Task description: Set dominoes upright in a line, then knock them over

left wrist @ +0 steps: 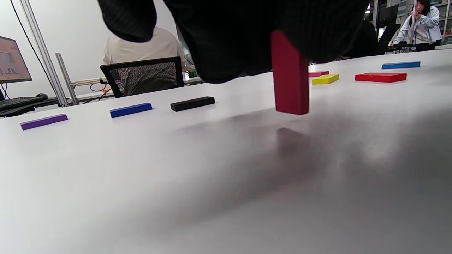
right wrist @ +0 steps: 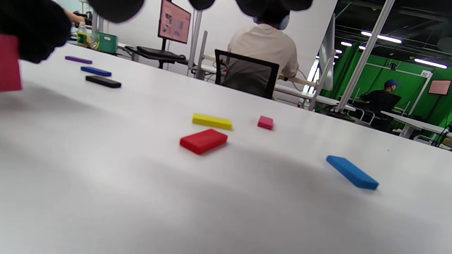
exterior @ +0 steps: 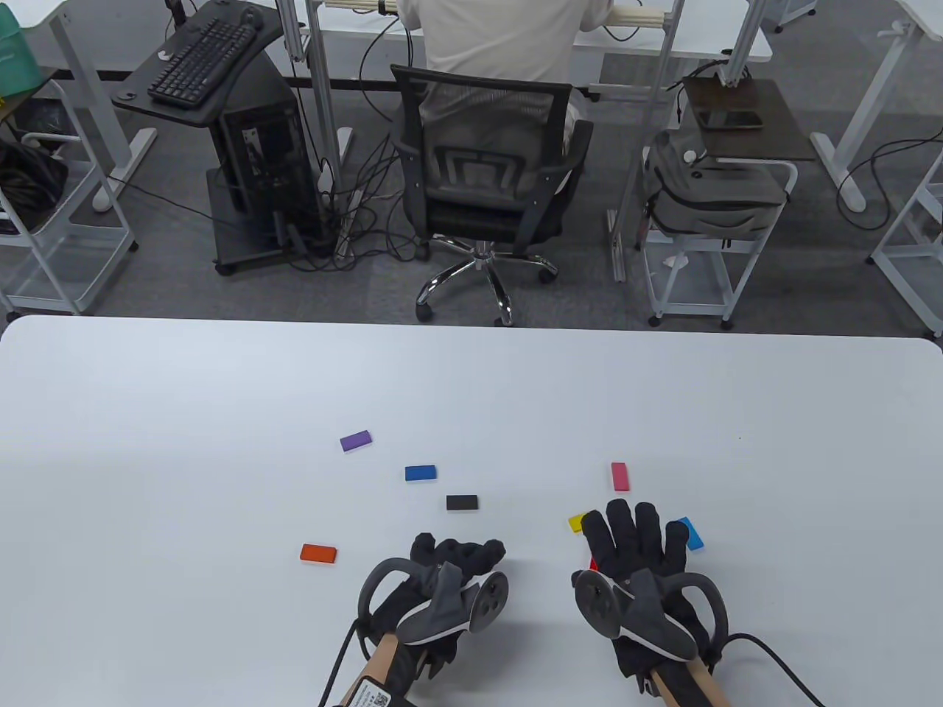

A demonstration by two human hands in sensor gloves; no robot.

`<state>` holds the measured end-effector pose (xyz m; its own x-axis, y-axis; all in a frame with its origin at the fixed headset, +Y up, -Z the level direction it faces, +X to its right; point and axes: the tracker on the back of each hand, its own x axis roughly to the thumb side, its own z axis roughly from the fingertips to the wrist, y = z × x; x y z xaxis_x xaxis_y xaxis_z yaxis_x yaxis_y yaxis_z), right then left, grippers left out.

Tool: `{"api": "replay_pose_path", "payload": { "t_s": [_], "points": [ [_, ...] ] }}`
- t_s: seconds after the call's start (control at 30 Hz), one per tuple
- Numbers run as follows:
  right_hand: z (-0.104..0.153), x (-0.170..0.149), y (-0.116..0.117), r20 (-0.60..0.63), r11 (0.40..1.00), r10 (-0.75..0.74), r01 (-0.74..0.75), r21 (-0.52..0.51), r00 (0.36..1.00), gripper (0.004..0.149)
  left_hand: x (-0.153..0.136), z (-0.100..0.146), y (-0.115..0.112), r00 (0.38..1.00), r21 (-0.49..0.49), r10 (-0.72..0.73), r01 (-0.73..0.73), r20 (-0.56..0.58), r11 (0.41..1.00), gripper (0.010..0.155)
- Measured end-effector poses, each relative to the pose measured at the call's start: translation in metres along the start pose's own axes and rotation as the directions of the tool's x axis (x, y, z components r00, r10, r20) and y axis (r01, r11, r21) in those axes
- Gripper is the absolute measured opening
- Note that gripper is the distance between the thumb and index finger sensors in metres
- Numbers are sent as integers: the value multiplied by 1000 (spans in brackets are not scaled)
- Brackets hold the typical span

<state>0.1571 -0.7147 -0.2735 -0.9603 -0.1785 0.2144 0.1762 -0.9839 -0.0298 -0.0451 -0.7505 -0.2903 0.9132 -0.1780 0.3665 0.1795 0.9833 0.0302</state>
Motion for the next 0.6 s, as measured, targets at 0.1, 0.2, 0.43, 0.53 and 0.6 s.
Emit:
{"api": "replay_pose_path", "payload": {
  "t_s": [0.1,0.2,0.43,0.53,0.6],
  "points": [
    [0,0,0,1,1000,2,-2,1,1000,72,1,0,-1,1000,-3,-6,6,2,1000,65],
    [0,0,0,1,1000,2,-2,2,1000,73,1,0,-1,1000,-7,-8,8,5,1000,65],
    [0,1,1,4,1000,5,-5,5,1000,72,2,1,2,1000,-20,-5,5,8,1000,65],
    [0,1,1,4,1000,5,-5,6,1000,72,2,1,1,1000,-23,-2,2,8,1000,65],
    [0,1,1,4,1000,6,-6,7,1000,72,2,0,1,1000,-28,-4,4,7,1000,65]
  ]
}}
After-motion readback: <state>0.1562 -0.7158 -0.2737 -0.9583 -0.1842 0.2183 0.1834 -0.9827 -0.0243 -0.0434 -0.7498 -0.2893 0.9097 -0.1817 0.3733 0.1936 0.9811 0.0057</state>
